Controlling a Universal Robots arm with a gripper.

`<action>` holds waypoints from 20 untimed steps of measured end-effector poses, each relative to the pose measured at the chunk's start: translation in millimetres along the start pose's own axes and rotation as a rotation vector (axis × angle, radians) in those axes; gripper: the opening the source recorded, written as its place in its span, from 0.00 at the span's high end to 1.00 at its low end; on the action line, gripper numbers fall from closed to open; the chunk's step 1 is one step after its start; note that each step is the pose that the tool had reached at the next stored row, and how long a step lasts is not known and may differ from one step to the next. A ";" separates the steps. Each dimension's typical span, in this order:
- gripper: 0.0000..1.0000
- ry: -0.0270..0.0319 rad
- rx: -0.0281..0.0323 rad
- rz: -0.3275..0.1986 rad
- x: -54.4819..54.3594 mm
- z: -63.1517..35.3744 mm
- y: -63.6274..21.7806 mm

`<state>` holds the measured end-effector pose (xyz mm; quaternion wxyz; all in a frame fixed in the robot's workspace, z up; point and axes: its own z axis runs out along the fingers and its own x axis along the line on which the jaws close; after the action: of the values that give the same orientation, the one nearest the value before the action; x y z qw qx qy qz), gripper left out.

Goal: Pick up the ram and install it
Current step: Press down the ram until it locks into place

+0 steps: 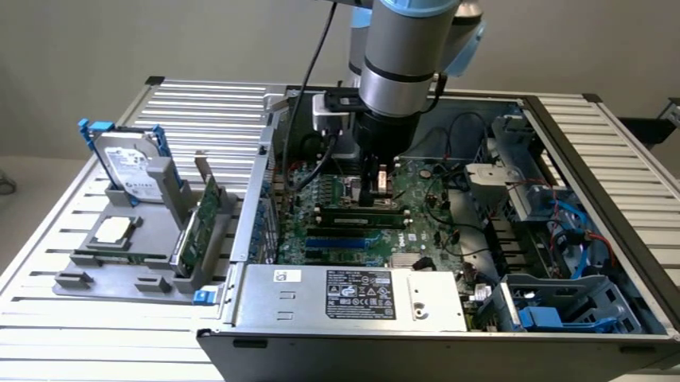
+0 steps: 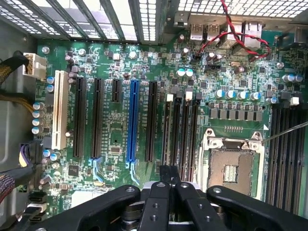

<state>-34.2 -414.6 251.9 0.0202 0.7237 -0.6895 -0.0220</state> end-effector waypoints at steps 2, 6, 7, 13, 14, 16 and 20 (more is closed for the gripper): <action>0.89 -0.0001 -0.0001 0.000 0.0 0.0 0.0; 0.89 0.0000 -0.0001 0.000 0.0 0.0 0.0; 0.89 -0.0001 0.0000 0.000 0.0 0.0 0.0; 0.89 -0.0001 0.0000 0.000 0.0 0.0 0.0; 0.89 -0.0001 0.0000 0.000 0.0 0.0 -0.1; 0.89 -0.0001 0.0000 0.000 0.0 0.0 -0.1; 0.89 -0.0028 0.0002 0.001 4.1 -0.1 0.0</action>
<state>-34.0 -418.7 252.0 0.0192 0.7233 -0.6899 -0.0230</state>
